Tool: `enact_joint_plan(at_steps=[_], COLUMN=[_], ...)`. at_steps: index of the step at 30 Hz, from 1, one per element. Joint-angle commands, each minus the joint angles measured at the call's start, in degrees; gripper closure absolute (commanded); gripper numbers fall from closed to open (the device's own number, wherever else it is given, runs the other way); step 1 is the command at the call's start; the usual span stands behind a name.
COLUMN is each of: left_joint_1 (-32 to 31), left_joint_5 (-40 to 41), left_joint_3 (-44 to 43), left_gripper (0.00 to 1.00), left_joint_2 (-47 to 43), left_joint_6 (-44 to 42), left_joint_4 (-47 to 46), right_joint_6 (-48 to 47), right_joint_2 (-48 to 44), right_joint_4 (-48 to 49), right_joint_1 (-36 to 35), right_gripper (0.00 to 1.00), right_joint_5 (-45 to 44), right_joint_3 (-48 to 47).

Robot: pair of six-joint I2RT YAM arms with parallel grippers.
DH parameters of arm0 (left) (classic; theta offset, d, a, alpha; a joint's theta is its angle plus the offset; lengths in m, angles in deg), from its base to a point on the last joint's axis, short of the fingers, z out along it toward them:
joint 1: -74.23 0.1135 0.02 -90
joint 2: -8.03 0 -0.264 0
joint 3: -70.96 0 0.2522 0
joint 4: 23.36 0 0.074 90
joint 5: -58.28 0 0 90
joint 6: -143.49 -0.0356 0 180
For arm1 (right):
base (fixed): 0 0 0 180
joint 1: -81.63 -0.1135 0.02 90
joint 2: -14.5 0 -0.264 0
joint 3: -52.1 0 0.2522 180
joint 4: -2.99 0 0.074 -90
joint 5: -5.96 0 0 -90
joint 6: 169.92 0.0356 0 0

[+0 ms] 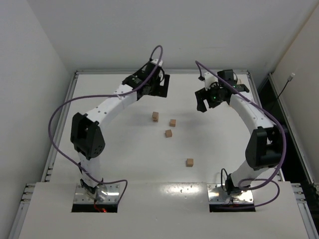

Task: Build the wood block tower

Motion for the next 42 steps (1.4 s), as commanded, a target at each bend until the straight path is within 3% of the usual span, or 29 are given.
enact_joint_plan(at_steps=[1,7,11,19,23,42], left_joint_1=[4.48,13.88,18.81,25.4,26.81,27.87], left_joint_5=[5.73,1.44,-3.21,-12.28,-13.69,-16.06], left_joint_3=[-0.13,4.36,7.87,13.15,14.38,14.91], left_gripper=[0.0,0.0,0.0,0.0,0.0,0.0], left_joint_2=[-5.56,-9.42,-10.48,-11.01,-11.01,-8.64], left_joint_6=[0.63,-0.6,-1.13,-3.07,-3.07,-2.54], left_joint_4=[-0.19,-0.19,-0.8,-2.39,-2.91,-3.44], right_joint_6=[-7.0,-16.13,-23.35,-35.64,-38.03,-37.42], right_joint_2=[-2.68,-1.02,4.86,16.63,21.3,27.9], right_joint_4=[1.82,3.05,-1.95,-8.18,-9.43,-7.94], right_joint_1=[-2.89,-8.7,-9.93,-12.56,-13.79,-17.75], right_gripper=[0.22,0.16,0.16,0.3,0.36,0.37], right_joint_5=[5.13,9.07,14.35,14.54,12.78,10.5], right_joint_3=[2.61,5.17,0.0,-9.14,-12.67,-16.54])
